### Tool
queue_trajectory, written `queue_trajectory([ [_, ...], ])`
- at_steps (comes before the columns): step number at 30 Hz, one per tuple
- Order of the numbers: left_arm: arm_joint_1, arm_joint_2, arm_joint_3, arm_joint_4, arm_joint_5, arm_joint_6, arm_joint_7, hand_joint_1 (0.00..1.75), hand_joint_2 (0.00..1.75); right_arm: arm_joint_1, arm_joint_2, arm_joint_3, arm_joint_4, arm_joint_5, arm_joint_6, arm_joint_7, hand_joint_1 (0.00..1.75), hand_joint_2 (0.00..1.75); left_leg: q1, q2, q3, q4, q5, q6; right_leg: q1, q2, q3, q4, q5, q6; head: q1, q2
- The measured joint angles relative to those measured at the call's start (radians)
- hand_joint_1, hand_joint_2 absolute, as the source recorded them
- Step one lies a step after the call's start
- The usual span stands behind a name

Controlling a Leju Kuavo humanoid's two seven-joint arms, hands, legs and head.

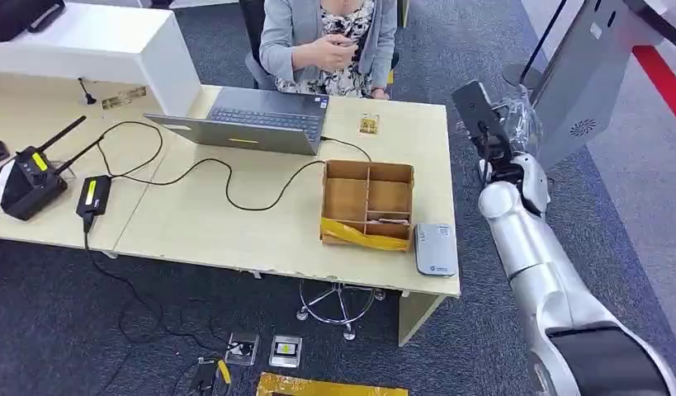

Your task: Pass the card to the sensor for recognition and then transmit it.

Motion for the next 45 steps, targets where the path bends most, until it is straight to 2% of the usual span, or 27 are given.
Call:
queue_trajectory([
  [3, -0.006, -0.002, -0.003, 0.0, -0.003, -0.001, 0.003, 0.0, 0.0, 0.003, 0.0, 0.093, -0.009, -0.004, -0.006, 0.001, 1.75, 1.75, 0.0, -0.007, -0.003, 0.0, 0.002, 0.0, 0.0, -0.007, 0.0, 0.0, 0.0, 0.0, 0.0, 0.0],
  [10, -0.016, -0.008, -0.016, 0.0, -0.013, -0.006, 0.005, 0.0, 0.0, 0.002, 0.0, 0.266, -0.015, 0.0, -0.029, 0.004, 1.75, 1.75, 0.0, -0.008, -0.003, 0.0, 0.002, -0.001, 0.0, -0.007, 0.0, 0.0, 0.0, 0.0, -0.001, 0.0],
  [20, -0.022, -0.01, -0.025, 0.0, -0.033, -0.006, 0.031, 0.0, 0.0, 0.011, -0.003, 0.362, -0.013, -0.003, -0.051, 0.016, 1.75, 1.75, 0.0, -0.009, -0.003, 0.0, 0.002, -0.001, 0.0, -0.008, 0.0, 0.0, 0.0, 0.0, -0.001, 0.0],
  [26, -0.022, -0.01, -0.036, 0.0, -0.05, -0.011, 0.035, 0.0, 0.0, 0.017, -0.005, 0.392, -0.011, 0.002, -0.051, 0.025, 1.75, 1.75, 0.0, -0.009, -0.003, 0.0, 0.002, -0.001, 0.0, -0.008, 0.0, 0.0, 0.0, 0.0, -0.001, 0.0],
  [27, -0.022, -0.01, -0.037, 0.0, -0.051, -0.013, 0.035, 0.0, 0.0, 0.018, -0.005, 0.395, -0.011, 0.005, -0.05, 0.027, 0.0, 1.75, 0.0, -0.009, -0.003, 0.0, 0.002, -0.001, 0.0, -0.008, 0.0, 0.0, 0.0, 0.0, -0.001, 0.0],
  [28, -0.023, -0.01, -0.04, 0.0, -0.052, -0.013, 0.036, 0.0, 0.0, 0.019, -0.005, 0.401, -0.011, 0.007, -0.05, 0.032, 0.0, 0.0, 0.0, -0.009, -0.003, 0.0, 0.002, -0.001, 0.0, -0.008, 0.0, 0.0, 0.0, 0.0, 0.0, 0.0],
  [41, -0.024, -0.018, -0.042, 0.0, -0.042, 0.0, 0.044, 0.0, 0.0, 0.025, -0.001, 0.436, -0.011, 0.033, -0.032, 0.05, 0.0, 0.0, 0.0, -0.01, -0.004, 0.0, 0.002, -0.001, 0.0, -0.008, 0.0, 0.0, 0.0, 0.0, -0.001, 0.0],
  [45, -0.023, -0.018, -0.042, 0.0, -0.04, 0.002, 0.044, 0.0, 0.0, 0.028, 0.007, 0.437, -0.011, -0.012, 0.0, -0.016, 0.0, 0.0, 0.0, -0.01, -0.004, 0.0, 0.002, -0.001, 0.0, -0.008, 0.0, 0.0, 0.0, 0.0, -0.001, 0.0],
])
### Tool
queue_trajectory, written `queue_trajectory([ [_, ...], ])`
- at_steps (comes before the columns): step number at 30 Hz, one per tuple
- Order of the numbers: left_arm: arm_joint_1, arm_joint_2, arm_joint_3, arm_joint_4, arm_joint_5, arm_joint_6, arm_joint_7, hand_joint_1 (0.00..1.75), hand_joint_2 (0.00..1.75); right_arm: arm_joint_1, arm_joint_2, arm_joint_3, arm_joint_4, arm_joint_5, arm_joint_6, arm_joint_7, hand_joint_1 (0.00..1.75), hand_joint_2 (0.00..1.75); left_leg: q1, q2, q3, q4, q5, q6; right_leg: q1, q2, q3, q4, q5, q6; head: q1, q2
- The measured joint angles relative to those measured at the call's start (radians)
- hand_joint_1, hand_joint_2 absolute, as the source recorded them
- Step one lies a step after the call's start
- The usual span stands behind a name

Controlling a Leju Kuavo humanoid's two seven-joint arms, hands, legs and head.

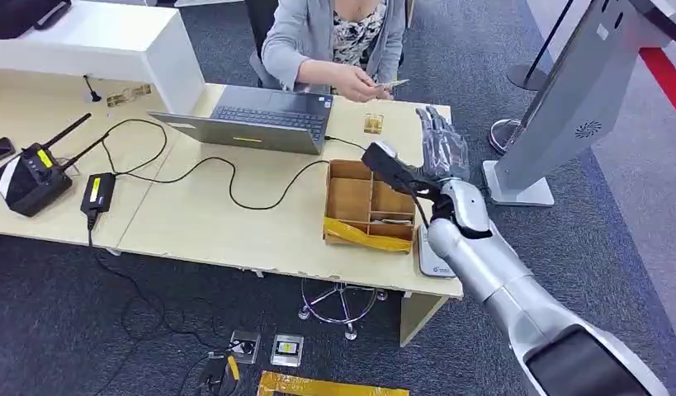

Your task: Pass the card to the sensor for recognition and then transmit it.

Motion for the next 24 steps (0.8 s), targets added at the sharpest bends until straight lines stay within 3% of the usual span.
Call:
queue_trajectory([
  [3, 0.002, 0.0, 0.0, 0.0, 0.003, 0.002, -0.003, 0.0, 0.0, 0.003, 0.006, 0.006, -0.001, -0.001, 0.025, -0.007, 0.0, 0.0, 0.0, -0.001, 0.0, 0.0, 0.0, 0.0, 0.0, -0.001, 0.0, 0.0, 0.0, 0.0, 0.0, 0.0],
  [4, 0.003, 0.0, 0.0, 0.0, 0.004, 0.006, -0.005, 0.0, 0.0, 0.004, 0.007, 0.011, -0.005, 0.007, 0.03, -0.001, 0.0, 1.75, 0.0, -0.001, 0.0, 0.0, 0.0, 0.0, 0.0, -0.001, 0.0, 0.0, 0.0, 0.0, 0.0, 0.0],
  [10, 0.007, 0.0, 0.0, 0.0, 0.01, 0.01, -0.019, 0.0, 0.0, 0.008, 0.004, 0.026, -0.061, 0.053, 0.064, 0.07, 0.0, 1.75, 0.0, -0.001, 0.0, 0.0, 0.0, 0.0, 0.0, -0.001, 0.0, 0.0, 0.0, 0.0, 0.0, 0.0],
  [14, 0.013, 0.0, 0.0, 0.0, 0.011, 0.013, -0.028, 0.0, 0.0, 0.03, -0.028, 0.033, -0.157, 0.08, 0.092, 0.122, 0.0, 1.75, 0.0, -0.001, 0.0, 0.0, 0.0, 0.0, 0.0, -0.001, 0.0, 0.0, 0.0, 0.0, 0.0, 0.0],
  [18, 0.027, 0.002, 0.0, 0.0, 0.015, 0.013, -0.028, 0.0, 0.0, 0.077, -0.082, 0.036, -0.291, 0.065, 0.121, 0.161, 0.0, 1.75, 0.0, -0.001, 0.0, 0.0, 0.0, 0.0, 0.0, -0.001, 0.0, -0.001, 0.0, 0.0, 0.0, 0.0],
  [24, 0.064, 0.016, 0.003, 0.002, 0.032, 0.014, -0.05, 0.0, 0.0, 0.217, -0.202, 0.011, -0.604, -0.01, 0.154, 0.215, 0.0, 1.75, 0.0, -0.001, 0.0, 0.0, -0.001, 0.0, 0.0, -0.001, 0.0, -0.001, -0.001, 0.0, 0.0, 0.0],
])
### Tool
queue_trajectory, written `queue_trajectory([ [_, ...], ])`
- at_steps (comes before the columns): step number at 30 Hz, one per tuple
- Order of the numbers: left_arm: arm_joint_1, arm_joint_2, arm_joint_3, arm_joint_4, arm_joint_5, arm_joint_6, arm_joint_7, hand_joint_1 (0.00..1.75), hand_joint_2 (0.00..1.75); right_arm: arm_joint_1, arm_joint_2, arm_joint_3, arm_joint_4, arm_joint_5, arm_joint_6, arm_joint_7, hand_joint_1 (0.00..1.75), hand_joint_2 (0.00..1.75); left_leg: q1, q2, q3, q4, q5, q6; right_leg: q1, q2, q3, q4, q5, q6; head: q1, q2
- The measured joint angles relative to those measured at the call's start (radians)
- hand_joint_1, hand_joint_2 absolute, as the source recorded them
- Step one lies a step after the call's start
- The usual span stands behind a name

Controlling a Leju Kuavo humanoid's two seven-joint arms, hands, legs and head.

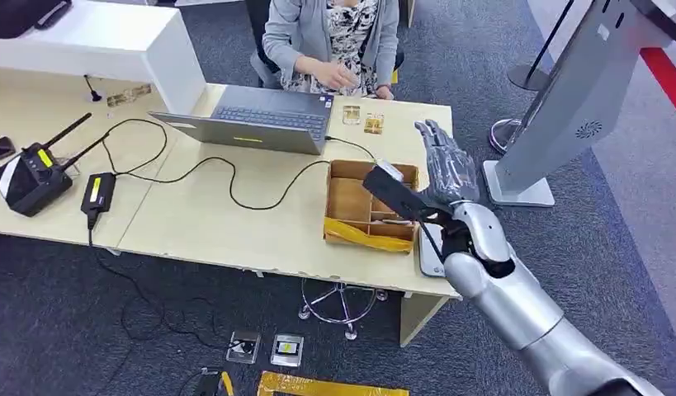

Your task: Pass the card to the sensor for recognition and then transmit it.

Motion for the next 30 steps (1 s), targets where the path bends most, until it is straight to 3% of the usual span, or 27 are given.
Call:
queue_trajectory([
  [4, 0.016, 0.012, 0.001, 0.002, 0.009, 0.005, -0.015, 0.0, 0.0, 0.092, -0.06, 0.0, -0.187, 0.015, 0.003, 0.013, 0.0, 1.75, 0.001, 0.0, 0.0, 0.0, -0.001, -0.001, 0.001, 0.0, 0.0, 0.0, 0.0, 0.0, -0.001, 0.0],
  [12, 0.024, 0.023, 0.006, 0.002, 0.011, 0.008, -0.02, 0.0, 0.0, 0.205, -0.099, 0.01, -0.384, 0.08, 0.01, 0.015, 0.0, 1.75, 0.001, 0.0, 0.0, 0.0, 0.0, -0.001, 0.002, 0.0, 0.001, 0.0, 0.0, 0.0, 0.0, 0.0],
  [30, 0.037, 0.025, 0.024, 0.002, 0.027, 0.04, -0.015, 0.0, 0.0, 0.292, -0.055, 0.111, -0.378, 0.237, -0.028, 0.015, 0.0, 1.75, 0.002, -0.001, -0.001, -0.001, -0.001, -0.001, 0.002, -0.001, 0.001, 0.0, -0.001, -0.001, 0.0, 0.0],
])
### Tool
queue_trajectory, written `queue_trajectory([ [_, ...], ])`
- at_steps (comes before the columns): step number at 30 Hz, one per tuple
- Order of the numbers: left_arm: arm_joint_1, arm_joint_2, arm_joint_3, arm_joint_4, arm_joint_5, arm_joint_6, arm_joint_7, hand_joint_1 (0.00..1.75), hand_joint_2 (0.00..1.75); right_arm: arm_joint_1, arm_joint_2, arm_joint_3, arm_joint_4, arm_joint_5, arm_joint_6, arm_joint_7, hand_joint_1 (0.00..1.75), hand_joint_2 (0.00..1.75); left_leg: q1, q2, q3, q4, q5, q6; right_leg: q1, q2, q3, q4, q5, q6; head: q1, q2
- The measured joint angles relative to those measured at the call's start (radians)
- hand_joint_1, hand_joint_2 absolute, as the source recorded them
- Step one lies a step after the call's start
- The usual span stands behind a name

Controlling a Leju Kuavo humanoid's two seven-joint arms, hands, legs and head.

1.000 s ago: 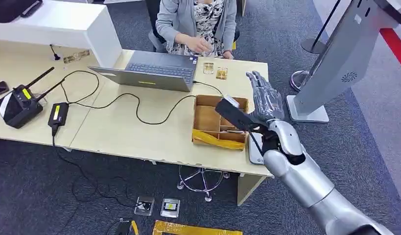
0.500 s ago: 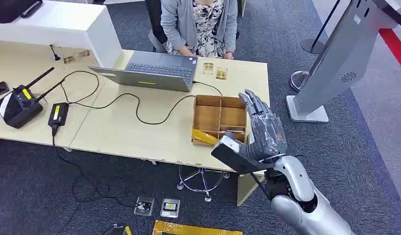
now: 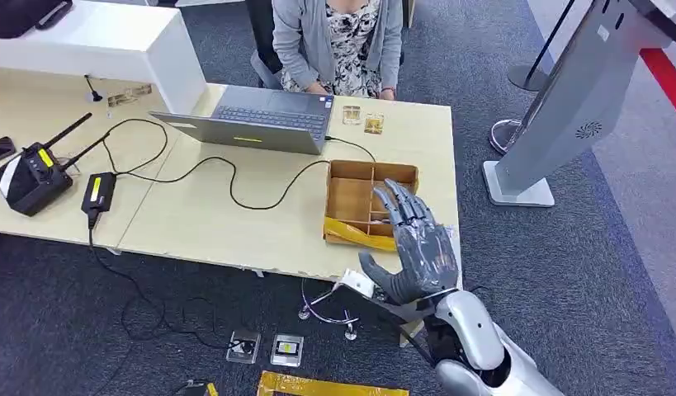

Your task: Pass the card to the sensor for recognition and then transmit it.

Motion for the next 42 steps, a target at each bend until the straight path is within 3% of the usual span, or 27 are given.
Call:
queue_trajectory([
  [14, 0.003, -0.001, 0.0, -0.002, -0.031, -0.007, 0.018, 0.0, 0.0, -0.001, 0.059, 0.052, 0.124, 0.111, 0.0, 0.051, 0.0, 1.75, 0.0, 0.0, 0.0, 0.0, 0.0, 0.0, 0.0, 0.0, 0.0, 0.0, 0.0, 0.0, 0.0, 0.0],
  [36, 0.006, -0.009, 0.0, -0.002, -0.056, -0.025, 0.027, 0.0, 0.0, -0.072, 0.15, 0.07, 0.335, 0.127, -0.002, 0.071, 0.0, 1.75, 0.0, -0.001, 0.0, 0.0, 0.0, 0.0, 0.0, -0.001, 0.0, 0.0, 0.0, 0.0, 0.0, 0.0],
  [42, 0.005, -0.009, 0.0, -0.002, -0.058, -0.026, 0.027, 0.0, 0.0, -0.076, 0.152, 0.07, 0.342, 0.127, -0.001, 0.072, 0.0, 1.75, 0.0, -0.001, 0.0, 0.0, 0.0, 0.0, 0.0, -0.001, 0.0, 0.0, 0.0, 0.0, 0.0, 0.0],
])
